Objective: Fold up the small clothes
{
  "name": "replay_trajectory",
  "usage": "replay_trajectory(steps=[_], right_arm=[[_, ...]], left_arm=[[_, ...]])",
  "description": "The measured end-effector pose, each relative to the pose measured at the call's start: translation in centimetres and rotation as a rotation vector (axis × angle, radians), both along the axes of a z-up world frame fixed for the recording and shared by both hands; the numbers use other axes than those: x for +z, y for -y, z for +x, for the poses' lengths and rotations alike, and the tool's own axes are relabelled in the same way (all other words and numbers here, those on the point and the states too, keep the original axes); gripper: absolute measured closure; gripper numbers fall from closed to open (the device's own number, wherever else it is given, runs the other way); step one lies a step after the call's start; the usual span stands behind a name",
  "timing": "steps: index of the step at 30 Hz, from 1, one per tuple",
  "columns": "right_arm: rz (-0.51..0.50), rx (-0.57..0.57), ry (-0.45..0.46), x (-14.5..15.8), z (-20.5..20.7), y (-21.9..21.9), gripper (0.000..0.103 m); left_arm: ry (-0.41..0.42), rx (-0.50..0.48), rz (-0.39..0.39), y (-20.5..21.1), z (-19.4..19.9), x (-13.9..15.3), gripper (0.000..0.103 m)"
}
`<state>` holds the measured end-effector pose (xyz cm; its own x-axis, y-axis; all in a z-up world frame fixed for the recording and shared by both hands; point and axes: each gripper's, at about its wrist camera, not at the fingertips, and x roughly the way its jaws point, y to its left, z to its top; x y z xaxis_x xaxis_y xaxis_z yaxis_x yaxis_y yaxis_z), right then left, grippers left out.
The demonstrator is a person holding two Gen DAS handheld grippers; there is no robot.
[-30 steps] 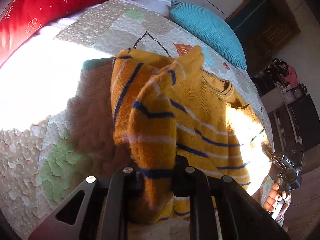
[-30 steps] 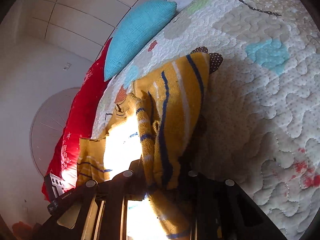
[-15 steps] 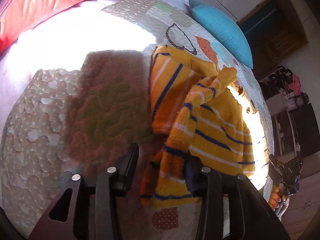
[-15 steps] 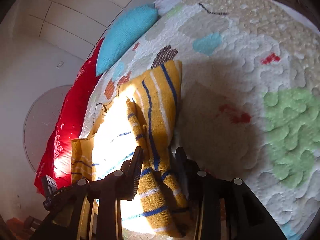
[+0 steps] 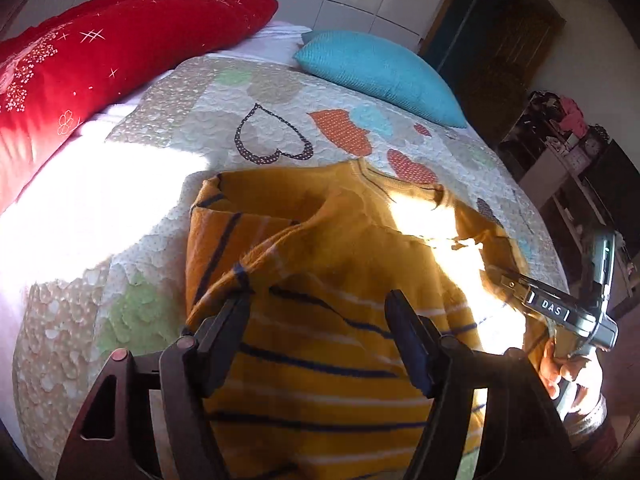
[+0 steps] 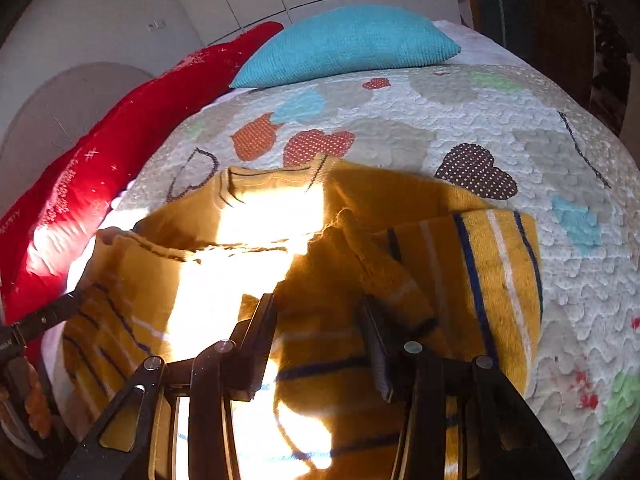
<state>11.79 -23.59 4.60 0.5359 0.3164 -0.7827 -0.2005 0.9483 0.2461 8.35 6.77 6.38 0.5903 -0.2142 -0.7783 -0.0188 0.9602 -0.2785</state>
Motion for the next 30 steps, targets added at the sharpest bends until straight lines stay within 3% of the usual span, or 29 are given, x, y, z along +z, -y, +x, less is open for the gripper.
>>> replay_trajectory(steps=[2,4,6,8,12,17,20,23,27,30], right_arm=[[-0.015,-0.015,0.013,-1.2,1.3,0.5,0.057],[0.049,-0.026,0.026,-1.7,2.0,1.4,0.056],[0.124,-0.036,0.038,-2.1,2.1,2.4,0.056],[0.191,-0.040,0.051,-2.2,2.0,3.2,0.056],[0.349,-0.053,0.037,-2.6,1.8,5.1,0.057],[0.353,-0.053,0.036,-2.4,1.4,5.0,0.057],[0.286,-0.061,-0.003,-1.7,1.7,4.3,0.057],[0.204,-0.086,-0.011,0.6,0.5,3.4,0.052],[0.156,-0.053,0.133,5.9,-5.4,2.6,0.048],[0.088,-0.054,0.309,9.5,-12.7,2.3,0.026]], left_arm=[[-0.043,0.065,0.003,-1.4,2.6,-2.0,0.034],[-0.087,0.101,-0.090,-3.3,4.1,-3.9,0.034],[-0.050,0.131,-0.158,-4.5,4.2,-4.2,0.034],[-0.054,0.158,-0.127,-5.0,4.3,-4.6,0.033],[-0.052,0.150,-0.166,-5.5,3.5,-4.2,0.033],[-0.004,0.134,-0.033,-4.7,-1.4,-0.4,0.033],[0.061,0.148,0.049,-4.3,-6.5,2.4,0.032],[0.132,0.208,0.158,-3.9,-11.8,4.9,0.024],[0.246,0.290,0.257,-3.3,-18.3,8.2,0.020],[0.362,0.349,0.339,-2.6,-22.7,10.5,0.005]])
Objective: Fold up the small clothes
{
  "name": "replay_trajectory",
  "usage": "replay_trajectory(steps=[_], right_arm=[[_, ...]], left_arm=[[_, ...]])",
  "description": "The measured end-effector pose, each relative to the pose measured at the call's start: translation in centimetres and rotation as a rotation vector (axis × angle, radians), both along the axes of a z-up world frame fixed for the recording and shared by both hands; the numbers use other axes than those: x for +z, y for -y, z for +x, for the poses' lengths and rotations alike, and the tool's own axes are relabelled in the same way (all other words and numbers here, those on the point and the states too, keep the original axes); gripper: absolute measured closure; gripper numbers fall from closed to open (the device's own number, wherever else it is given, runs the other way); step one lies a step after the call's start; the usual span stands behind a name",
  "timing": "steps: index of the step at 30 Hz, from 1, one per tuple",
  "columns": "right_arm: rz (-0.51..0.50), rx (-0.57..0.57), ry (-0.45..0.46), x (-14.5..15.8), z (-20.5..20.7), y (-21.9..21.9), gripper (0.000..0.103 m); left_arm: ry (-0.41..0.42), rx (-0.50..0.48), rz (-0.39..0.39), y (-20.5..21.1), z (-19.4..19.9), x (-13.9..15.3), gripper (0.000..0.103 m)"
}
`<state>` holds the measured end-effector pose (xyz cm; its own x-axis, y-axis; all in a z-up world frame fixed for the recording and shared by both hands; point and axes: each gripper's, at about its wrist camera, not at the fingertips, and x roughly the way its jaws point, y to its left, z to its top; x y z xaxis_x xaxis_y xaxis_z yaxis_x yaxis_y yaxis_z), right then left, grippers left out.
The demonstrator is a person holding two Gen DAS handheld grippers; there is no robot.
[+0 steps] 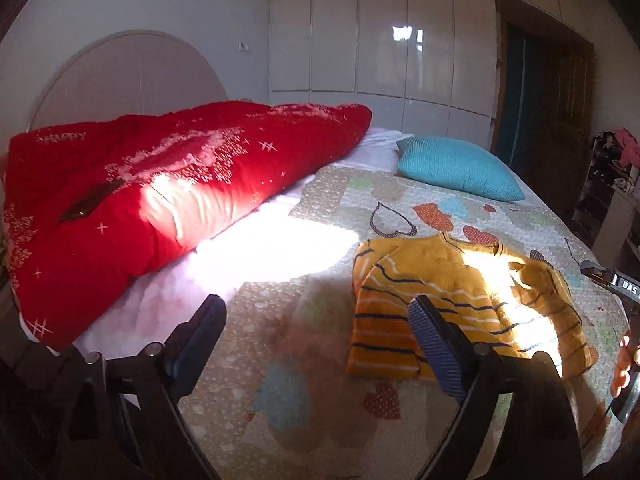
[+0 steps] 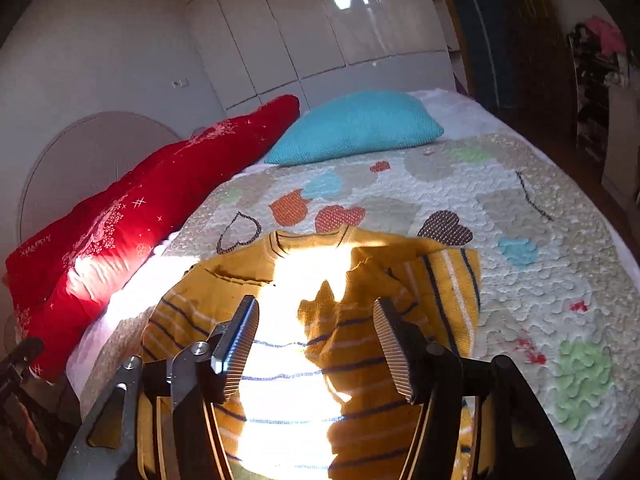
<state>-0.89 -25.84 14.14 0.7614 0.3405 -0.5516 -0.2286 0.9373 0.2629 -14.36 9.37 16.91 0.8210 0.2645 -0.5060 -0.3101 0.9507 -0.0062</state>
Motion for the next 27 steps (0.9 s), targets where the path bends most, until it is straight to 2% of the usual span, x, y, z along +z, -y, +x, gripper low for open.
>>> replay_trajectory(steps=[1,3,5,6,8,9,12,18,23,27], right_arm=[[-0.034,-0.032,0.066,0.7,-2.6,-0.1,0.018],[-0.123,-0.126,0.196,1.0,-7.3,-0.4,0.011],[-0.202,-0.208,0.268,0.2,-10.4,-0.4,0.004],[-0.231,-0.227,0.248,-0.7,-10.9,-0.3,0.002],[-0.300,-0.260,0.106,-2.9,-10.6,0.0,0.002],[-0.296,-0.263,0.038,-4.0,-10.6,0.6,0.005],[-0.212,-0.267,-0.049,-5.7,-11.0,2.5,0.006],[-0.178,-0.270,-0.054,-5.7,-12.0,3.5,0.006],[-0.245,-0.254,-0.047,-6.2,-11.7,1.8,0.006],[-0.284,-0.226,-0.059,-7.1,-11.3,0.5,0.006]], left_arm=[[0.044,0.031,0.035,0.2,-1.3,0.6,0.004],[0.128,0.076,0.083,0.5,-3.2,1.8,0.000],[0.178,0.078,0.100,1.0,-4.5,2.8,0.000],[0.190,0.075,0.101,1.2,-4.9,3.2,0.000],[0.210,0.058,0.099,1.5,-5.5,3.8,0.000],[0.215,0.046,0.097,1.8,-5.8,4.1,0.000],[0.204,0.021,0.085,2.1,-5.6,4.1,0.000],[0.085,-0.031,-0.041,2.1,-3.2,0.9,0.000],[-0.021,-0.045,-0.069,2.3,-0.9,-2.3,0.000],[-0.064,-0.048,-0.136,1.7,-0.4,-3.8,0.000]])
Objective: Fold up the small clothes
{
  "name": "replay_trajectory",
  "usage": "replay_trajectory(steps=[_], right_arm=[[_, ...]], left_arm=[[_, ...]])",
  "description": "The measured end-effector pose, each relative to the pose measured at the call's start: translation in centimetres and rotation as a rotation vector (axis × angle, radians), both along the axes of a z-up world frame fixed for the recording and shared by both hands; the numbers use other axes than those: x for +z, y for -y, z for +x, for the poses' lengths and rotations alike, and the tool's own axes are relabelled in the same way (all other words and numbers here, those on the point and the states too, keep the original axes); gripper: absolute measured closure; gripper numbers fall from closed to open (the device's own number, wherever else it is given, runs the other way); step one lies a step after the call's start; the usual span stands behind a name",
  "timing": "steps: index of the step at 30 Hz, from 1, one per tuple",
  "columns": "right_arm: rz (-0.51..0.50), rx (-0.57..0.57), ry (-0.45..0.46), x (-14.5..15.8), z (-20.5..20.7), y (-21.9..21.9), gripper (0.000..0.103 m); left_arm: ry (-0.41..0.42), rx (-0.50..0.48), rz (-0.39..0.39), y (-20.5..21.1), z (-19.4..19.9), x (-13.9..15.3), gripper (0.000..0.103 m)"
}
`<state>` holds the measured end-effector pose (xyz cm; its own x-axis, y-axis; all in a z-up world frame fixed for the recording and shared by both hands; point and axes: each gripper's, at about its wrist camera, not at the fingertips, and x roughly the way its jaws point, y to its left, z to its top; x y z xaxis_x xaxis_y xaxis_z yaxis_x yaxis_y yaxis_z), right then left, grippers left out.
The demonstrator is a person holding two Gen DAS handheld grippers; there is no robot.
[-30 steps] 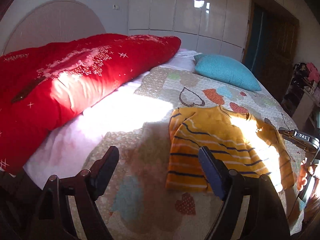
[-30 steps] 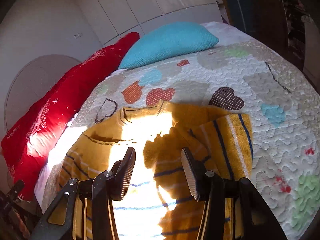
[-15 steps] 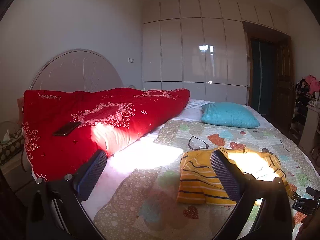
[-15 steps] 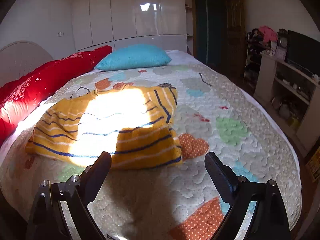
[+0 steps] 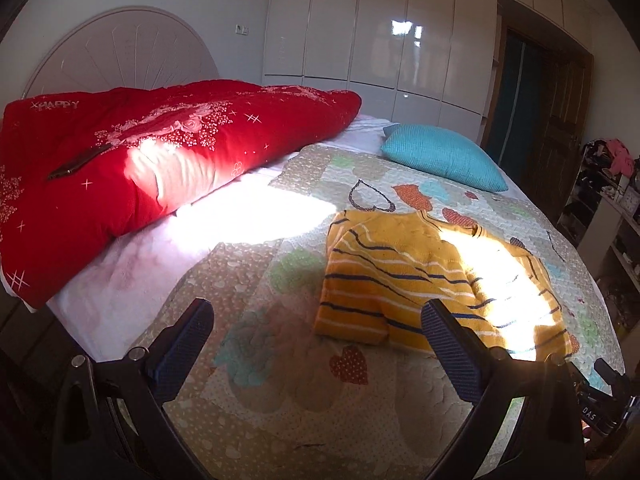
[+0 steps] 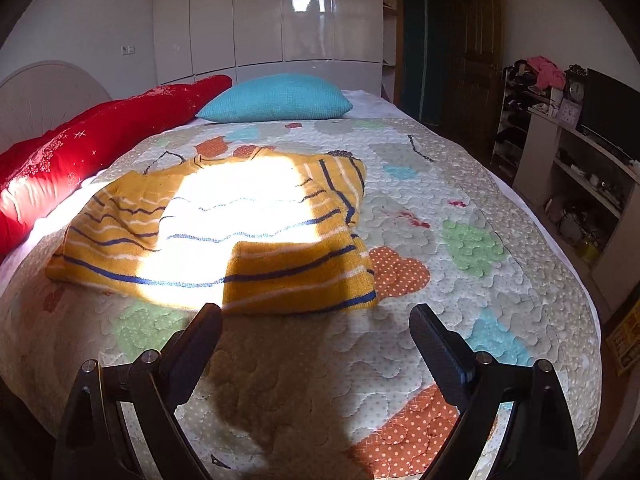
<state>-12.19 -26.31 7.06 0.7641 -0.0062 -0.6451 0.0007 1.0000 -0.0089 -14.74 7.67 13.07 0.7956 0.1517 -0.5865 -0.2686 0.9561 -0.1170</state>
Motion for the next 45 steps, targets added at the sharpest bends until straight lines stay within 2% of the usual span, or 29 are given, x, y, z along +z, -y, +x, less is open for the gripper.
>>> replay_trajectory(steps=[10,14,19,23,26,30,33,38,43,44,45], right_arm=[[0.009,0.042,0.014,0.3,-1.7,-1.5,0.006],[0.055,0.075,0.023,1.0,-1.5,-2.2,0.006],[0.063,0.218,-0.013,0.8,-0.4,-5.3,0.006],[0.024,0.386,-0.042,0.9,0.8,-10.2,0.006],[-0.042,0.505,-0.036,0.9,1.4,-15.2,0.009],[-0.228,0.632,0.011,-0.1,1.5,-22.6,0.033],[-0.328,0.704,0.017,-1.6,2.3,-27.0,0.037],[-0.484,0.715,-0.014,-4.4,4.4,-31.8,0.039],[-0.590,0.670,0.023,-5.5,5.5,-34.8,0.040],[-0.604,0.664,0.021,-5.6,6.1,-35.4,0.044],[-0.603,0.662,0.009,-5.8,6.8,-36.0,0.061]], left_arm=[[-0.025,0.002,-0.074,-1.5,-1.7,-0.2,0.000],[-0.016,0.024,-0.060,-2.3,-2.1,0.1,0.000],[-0.050,0.062,-0.095,-4.0,-2.1,-1.9,0.000],[-0.097,0.091,-0.155,-5.8,-1.9,-4.5,0.000],[-0.119,0.112,-0.194,-7.4,-2.0,-6.0,0.000],[-0.113,0.161,-0.220,-9.8,-2.7,-6.9,0.000],[-0.108,0.195,-0.242,-11.4,-3.4,-7.4,0.000],[-0.119,0.227,-0.262,-13.0,-4.3,-8.3,0.000],[-0.131,0.242,-0.287,-13.8,-4.4,-9.2,0.000],[-0.135,0.238,-0.295,-13.8,-4.3,-9.2,0.000],[-0.135,0.231,-0.303,-13.8,-4.2,-9.2,0.000]])
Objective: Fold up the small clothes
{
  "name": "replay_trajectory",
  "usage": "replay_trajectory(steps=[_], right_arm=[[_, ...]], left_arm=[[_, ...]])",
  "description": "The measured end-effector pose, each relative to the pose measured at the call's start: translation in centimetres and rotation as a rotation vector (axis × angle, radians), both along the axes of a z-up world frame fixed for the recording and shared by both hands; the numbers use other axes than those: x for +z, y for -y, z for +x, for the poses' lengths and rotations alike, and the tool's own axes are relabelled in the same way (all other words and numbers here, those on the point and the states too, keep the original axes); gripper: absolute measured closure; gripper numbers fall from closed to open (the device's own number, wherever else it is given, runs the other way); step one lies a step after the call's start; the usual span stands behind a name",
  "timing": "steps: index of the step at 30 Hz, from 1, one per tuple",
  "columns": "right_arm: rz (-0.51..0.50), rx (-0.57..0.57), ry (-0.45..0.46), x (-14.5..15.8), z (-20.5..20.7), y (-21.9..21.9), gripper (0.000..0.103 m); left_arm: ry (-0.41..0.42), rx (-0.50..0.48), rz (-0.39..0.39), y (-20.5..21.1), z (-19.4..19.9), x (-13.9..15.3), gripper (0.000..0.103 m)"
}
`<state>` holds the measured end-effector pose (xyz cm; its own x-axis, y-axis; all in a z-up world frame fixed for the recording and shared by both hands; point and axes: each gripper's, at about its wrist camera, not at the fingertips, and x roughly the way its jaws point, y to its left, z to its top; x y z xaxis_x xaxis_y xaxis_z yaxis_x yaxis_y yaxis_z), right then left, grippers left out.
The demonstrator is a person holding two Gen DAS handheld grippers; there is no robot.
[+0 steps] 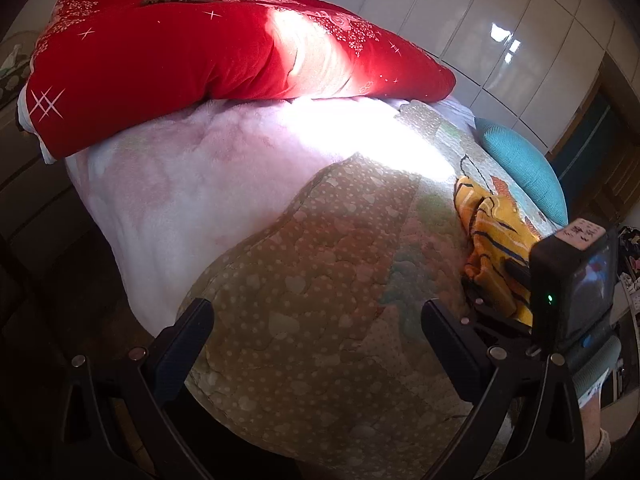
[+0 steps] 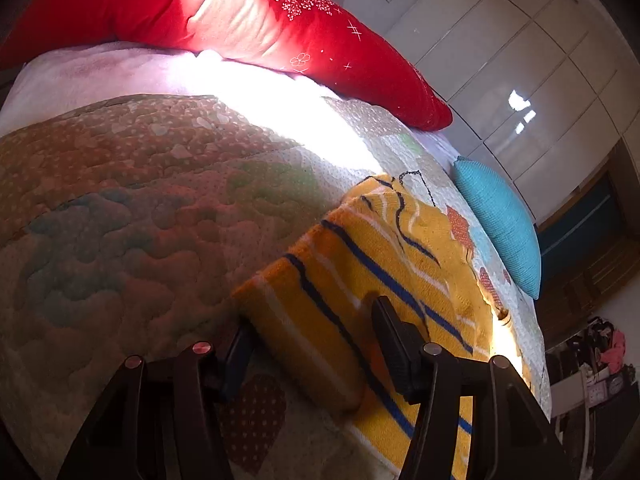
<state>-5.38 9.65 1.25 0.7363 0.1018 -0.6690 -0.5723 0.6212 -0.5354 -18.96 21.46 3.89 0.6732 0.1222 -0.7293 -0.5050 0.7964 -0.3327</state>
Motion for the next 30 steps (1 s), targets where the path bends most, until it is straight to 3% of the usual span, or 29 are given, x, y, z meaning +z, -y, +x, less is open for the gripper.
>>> replay_trajectory(steps=[1,2,5,8,11,16,20,23,27,30], right_arm=[[0.007,-0.009,-0.027,-0.1,0.8,-0.4,0.082],[0.024,-0.018,-0.058,-0.2,1.5,-0.7,0.088],[0.105,-0.035,-0.106,1.0,2.6,-0.6,0.093],[0.262,-0.082,-0.142,4.2,4.2,2.0,0.095],[0.504,-0.201,-0.152,9.1,6.5,8.4,0.095],[0.853,-0.451,-0.117,14.2,7.5,25.1,0.095],[0.929,-0.670,-0.083,12.2,5.2,36.7,0.095],[0.962,-0.796,-0.176,7.9,3.8,42.2,0.095],[1.073,-0.823,-0.291,3.5,1.8,45.2,0.095],[1.050,-0.782,-0.268,3.7,1.3,44.7,0.095]], left_arm=[[0.005,-0.005,-0.002,0.1,0.0,0.1,0.000],[0.011,-0.009,0.003,0.3,-0.1,0.3,0.000],[0.021,-0.011,0.027,0.7,-0.1,1.0,0.000],[0.019,-0.020,0.033,1.0,0.3,1.8,0.000],[0.027,-0.040,0.051,2.0,1.0,2.9,0.000],[0.052,-0.102,0.102,5.3,2.1,4.7,0.000],[0.038,-0.186,0.124,8.9,4.0,4.9,0.000],[0.012,-0.264,0.119,11.9,5.7,4.5,0.000],[0.000,-0.358,0.141,15.7,7.2,4.7,0.000],[-0.001,-0.409,0.172,17.9,7.9,5.2,0.000]])
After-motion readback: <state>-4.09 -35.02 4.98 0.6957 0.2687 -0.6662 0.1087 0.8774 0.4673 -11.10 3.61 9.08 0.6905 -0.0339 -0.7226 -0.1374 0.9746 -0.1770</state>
